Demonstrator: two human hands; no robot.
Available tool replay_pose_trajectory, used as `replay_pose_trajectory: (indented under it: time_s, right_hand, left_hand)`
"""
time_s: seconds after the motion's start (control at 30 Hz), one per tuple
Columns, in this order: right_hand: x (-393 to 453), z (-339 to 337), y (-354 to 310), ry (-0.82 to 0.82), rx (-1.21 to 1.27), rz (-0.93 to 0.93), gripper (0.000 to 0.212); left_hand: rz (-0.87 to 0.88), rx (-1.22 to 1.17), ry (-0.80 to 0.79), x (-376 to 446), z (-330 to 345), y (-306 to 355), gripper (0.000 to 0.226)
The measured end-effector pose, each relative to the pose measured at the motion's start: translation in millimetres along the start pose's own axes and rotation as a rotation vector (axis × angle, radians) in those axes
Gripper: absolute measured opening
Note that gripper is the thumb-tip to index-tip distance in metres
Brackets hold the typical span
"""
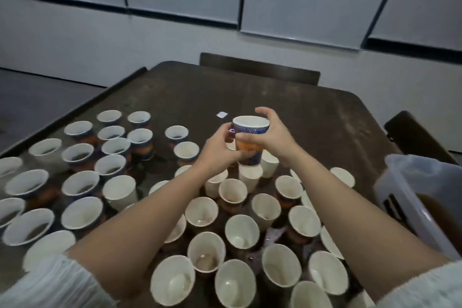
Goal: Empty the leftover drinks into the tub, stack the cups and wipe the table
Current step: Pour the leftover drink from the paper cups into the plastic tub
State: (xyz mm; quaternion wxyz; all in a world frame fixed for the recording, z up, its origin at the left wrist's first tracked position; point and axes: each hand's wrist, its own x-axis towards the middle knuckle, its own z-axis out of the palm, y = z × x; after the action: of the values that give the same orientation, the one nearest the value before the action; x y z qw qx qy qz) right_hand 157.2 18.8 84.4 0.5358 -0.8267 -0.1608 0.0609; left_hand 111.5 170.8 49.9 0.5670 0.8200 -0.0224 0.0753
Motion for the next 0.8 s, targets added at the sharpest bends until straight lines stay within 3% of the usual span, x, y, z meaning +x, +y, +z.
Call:
replay_pose_trajectory:
  time_s: [0.27,0.4,0.5,0.63,0.8]
  right_hand:
    - [58.7,148.2,-36.4,-0.167,-0.094,-0.030,0.093]
    - [75.9,185.3,-37.9,-0.286,-0.130,-0.018,0.093]
    - [92.7,194.6,-34.3,-0.191,-0.102,0.031,0.077]
    - [114.2,195.8,-20.4,-0.028,-0.170,0.102,0.061]
    - [144.8,203.2,6.0,-0.092,-0.463,0.168,0.049]
  left_hand:
    - [-0.087,0.037,0.064,-0.2,-137.6,-53.8,0.096]
    - [-0.117,0.188,0.086,10.8,-176.0,-81.2,0.094]
    - [-0.144,0.289,0.095,23.3,-193.7,-104.8,0.097]
    - [-0.195,0.472,-0.008,36.2,-198.1,-131.6,0.096]
    - [-0.124,0.838,-0.090,46.0,-190.3,-159.3,0.091]
